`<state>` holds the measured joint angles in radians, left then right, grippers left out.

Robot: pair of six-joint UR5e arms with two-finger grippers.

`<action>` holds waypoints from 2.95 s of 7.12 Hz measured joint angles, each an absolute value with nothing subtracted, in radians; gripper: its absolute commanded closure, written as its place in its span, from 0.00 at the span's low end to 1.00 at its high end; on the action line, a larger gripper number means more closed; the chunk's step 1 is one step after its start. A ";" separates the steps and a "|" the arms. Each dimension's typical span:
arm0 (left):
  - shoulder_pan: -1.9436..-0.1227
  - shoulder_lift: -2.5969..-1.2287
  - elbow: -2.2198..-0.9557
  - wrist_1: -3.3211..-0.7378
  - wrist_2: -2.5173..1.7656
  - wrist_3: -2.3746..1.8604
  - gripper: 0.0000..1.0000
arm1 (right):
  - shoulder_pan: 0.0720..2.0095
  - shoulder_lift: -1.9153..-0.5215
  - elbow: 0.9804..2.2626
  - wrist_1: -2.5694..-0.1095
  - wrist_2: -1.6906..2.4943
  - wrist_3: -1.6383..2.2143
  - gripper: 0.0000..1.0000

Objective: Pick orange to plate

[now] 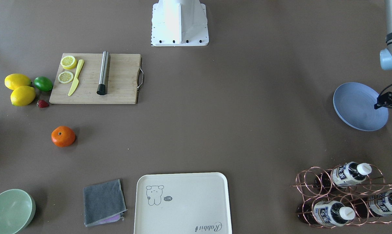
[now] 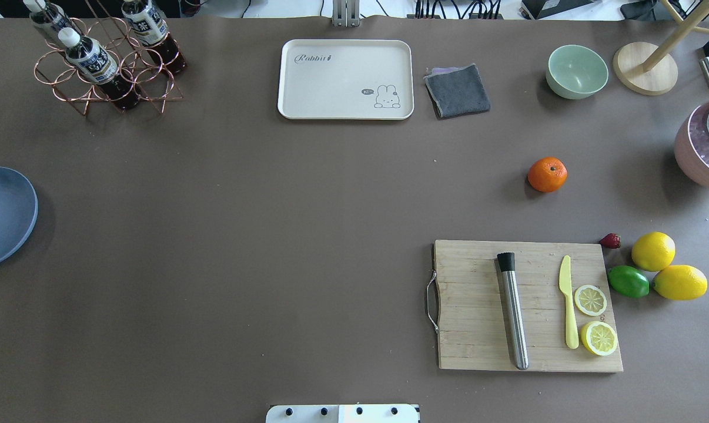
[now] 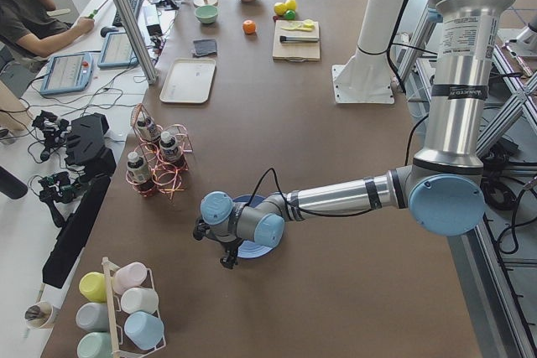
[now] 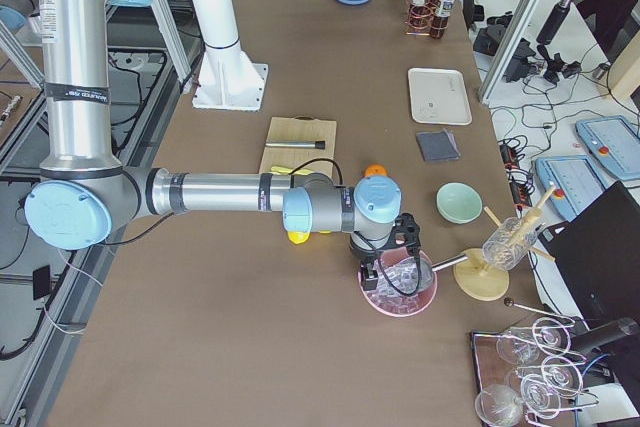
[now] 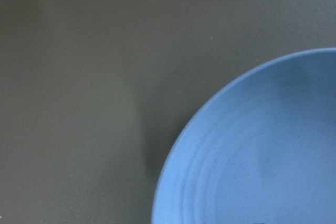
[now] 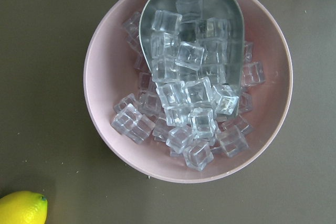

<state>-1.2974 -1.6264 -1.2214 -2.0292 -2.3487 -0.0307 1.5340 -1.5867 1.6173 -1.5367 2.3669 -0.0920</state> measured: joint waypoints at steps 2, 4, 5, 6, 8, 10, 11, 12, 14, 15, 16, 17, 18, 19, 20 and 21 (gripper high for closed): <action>-1.298 -1.628 -1.214 -2.029 -2.349 -0.031 0.22 | 1.534 -1.585 1.617 -1.537 2.368 -0.092 0.00; -1.297 -1.637 -1.196 -2.028 -2.349 -0.032 0.31 | 1.533 -1.582 1.616 -1.538 2.366 -0.092 0.00; -1.296 -1.640 -1.189 -2.027 -2.349 -0.034 0.50 | 1.533 -1.581 1.615 -1.538 2.367 -0.092 0.00; -1.296 -1.641 -1.186 -2.027 -2.348 -0.035 0.70 | 1.532 -1.580 1.615 -1.538 2.367 -0.092 0.00; -1.294 -1.641 -1.186 -2.027 -2.349 -0.036 1.00 | 1.530 -1.580 1.615 -1.539 2.367 -0.092 0.00; -1.293 -1.642 -1.194 -2.029 -2.351 -0.040 1.00 | 1.529 -1.579 1.615 -1.539 2.367 -0.092 0.00; -1.293 -1.644 -1.217 -2.029 -2.354 -0.057 1.00 | 1.529 -1.578 1.618 -1.538 2.375 -0.092 0.00; -1.293 -1.650 -1.275 -2.024 -2.371 -0.108 1.00 | 1.528 -1.571 1.623 -1.535 2.400 -0.091 0.00; -1.281 -1.682 -1.429 -2.015 -2.433 -0.335 1.00 | 1.497 -1.525 1.631 -1.529 2.437 -0.080 0.00; -1.243 -1.696 -1.515 -2.014 -2.444 -0.475 1.00 | 1.464 -1.493 1.639 -1.527 2.446 -0.034 0.00; -1.182 -1.714 -1.602 -2.014 -2.444 -0.626 1.00 | 1.418 -1.464 1.657 -1.526 2.453 0.058 0.00; -1.107 -1.760 -1.668 -2.014 -2.432 -0.796 1.00 | 1.367 -1.432 1.677 -1.526 2.456 0.159 0.00; -1.023 -1.826 -1.701 -2.014 -2.392 -0.955 1.00 | 1.312 -1.397 1.687 -1.523 2.454 0.251 0.00; -0.922 -1.892 -1.710 -2.013 -2.321 -1.083 1.00 | 1.251 -1.361 1.686 -1.510 2.441 0.332 0.00; -0.832 -1.953 -1.699 -2.013 -2.250 -1.170 1.00 | 1.193 -1.331 1.683 -1.488 2.405 0.412 0.00; -0.760 -2.013 -1.665 -2.013 -2.188 -1.224 1.00 | 1.135 -1.310 1.680 -1.455 2.348 0.498 0.00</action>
